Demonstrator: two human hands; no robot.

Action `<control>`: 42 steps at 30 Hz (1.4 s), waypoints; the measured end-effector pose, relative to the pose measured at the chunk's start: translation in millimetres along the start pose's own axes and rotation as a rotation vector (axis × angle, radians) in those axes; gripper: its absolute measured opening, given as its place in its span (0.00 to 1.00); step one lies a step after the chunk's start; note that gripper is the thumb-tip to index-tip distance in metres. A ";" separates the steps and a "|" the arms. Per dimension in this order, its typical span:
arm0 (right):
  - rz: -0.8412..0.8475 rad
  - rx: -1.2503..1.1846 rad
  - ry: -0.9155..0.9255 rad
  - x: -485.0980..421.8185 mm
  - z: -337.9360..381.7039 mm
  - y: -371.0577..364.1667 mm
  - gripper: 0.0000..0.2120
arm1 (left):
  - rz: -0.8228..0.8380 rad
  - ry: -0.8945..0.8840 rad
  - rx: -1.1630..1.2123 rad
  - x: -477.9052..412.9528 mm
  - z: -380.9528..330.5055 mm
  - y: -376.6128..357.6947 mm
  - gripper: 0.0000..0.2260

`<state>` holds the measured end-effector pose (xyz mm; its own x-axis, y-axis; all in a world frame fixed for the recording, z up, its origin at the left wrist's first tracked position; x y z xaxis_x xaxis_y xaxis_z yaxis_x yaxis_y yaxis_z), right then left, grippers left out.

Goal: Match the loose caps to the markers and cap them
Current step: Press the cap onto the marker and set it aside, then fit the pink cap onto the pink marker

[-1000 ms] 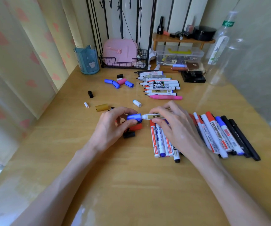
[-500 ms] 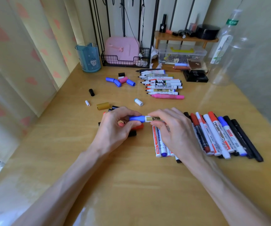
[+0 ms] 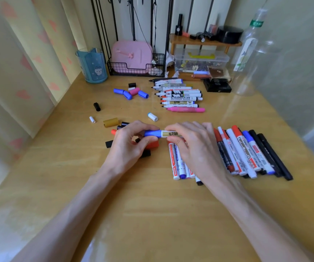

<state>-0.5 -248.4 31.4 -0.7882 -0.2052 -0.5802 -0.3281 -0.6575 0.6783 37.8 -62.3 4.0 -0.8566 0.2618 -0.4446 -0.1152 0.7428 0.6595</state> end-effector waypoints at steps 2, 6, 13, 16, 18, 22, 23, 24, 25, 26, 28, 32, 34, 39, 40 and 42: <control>0.003 0.033 -0.001 -2.0 -0.1 7.9 0.07 | -0.011 0.003 0.007 -0.2 -3.7 -2.6 0.10; -0.005 0.057 -0.067 -6.1 -13.3 24.8 0.08 | -0.026 -0.050 -0.008 -4.2 -16.6 -5.1 0.14; -0.111 0.267 -0.410 15.7 -49.7 64.2 0.08 | 0.023 -0.058 -0.089 -4.9 -22.3 -22.6 0.13; -0.121 0.266 -0.500 26.6 -55.6 66.9 0.09 | 0.055 -0.092 -0.088 -7.3 -33.1 -33.1 0.12; -0.122 0.258 -0.532 30.4 -58.6 66.3 0.11 | 0.067 -0.124 -0.096 -8.8 -42.8 -39.1 0.11; -0.127 0.267 -0.537 32.8 -62.6 66.0 0.12 | 0.103 -0.132 -0.088 -9.7 -51.4 -50.4 0.11; -0.126 0.265 -0.535 33.0 -63.7 65.8 0.12 | 0.105 -0.127 -0.090 -9.2 -51.5 -52.0 0.11; -0.124 0.266 -0.530 33.4 -64.4 65.4 0.12 | 0.107 -0.124 -0.093 -8.8 -50.9 -53.3 0.11; -0.122 0.268 -0.524 33.7 -64.7 64.8 0.13 | 0.109 -0.121 -0.094 -8.5 -50.1 -53.8 0.11; -0.122 0.268 -0.519 33.9 -64.8 64.2 0.13 | 0.111 -0.120 -0.096 -8.5 -49.2 -53.9 0.10; -0.125 0.267 -0.509 33.0 -64.0 63.4 0.13 | 0.107 -0.122 -0.097 -9.4 -46.5 -51.5 0.10; -0.123 0.291 -0.467 23.6 -59.6 61.8 0.14 | 0.077 -0.115 -0.110 -12.4 -36.3 -40.7 0.10; -0.106 0.289 -0.421 13.9 -56.5 58.1 0.14 | 0.057 -0.085 -0.113 -14.3 -28.1 -33.7 0.11; 0.032 0.176 -0.331 -21.2 -50.6 34.3 0.14 | 0.015 -0.024 -0.138 -15.6 -3.3 -14.2 0.12; 0.060 0.157 -0.325 -29.4 -51.1 27.8 0.14 | 0.000 -0.012 -0.144 -15.7 1.7 -10.9 0.12; 0.111 0.120 -0.328 -45.9 -54.0 14.5 0.14 | -0.036 0.017 -0.167 -16.1 11.8 -4.6 0.11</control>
<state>59.0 -287.7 43.5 -0.9411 -0.0145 -0.3379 -0.2747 -0.5502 0.7886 58.1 -62.6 0.9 -0.8583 0.2254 -0.4609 -0.2271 0.6388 0.7351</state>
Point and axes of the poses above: each hand's wrist, its own x-axis away from the middle knuckle, its own y-axis out of the back of the hand, z = x × y, the point moved 5 cm from there along -x, towards the middle knuckle, and after that the axes turned 14 degrees about -x, right-handed, at the moved point
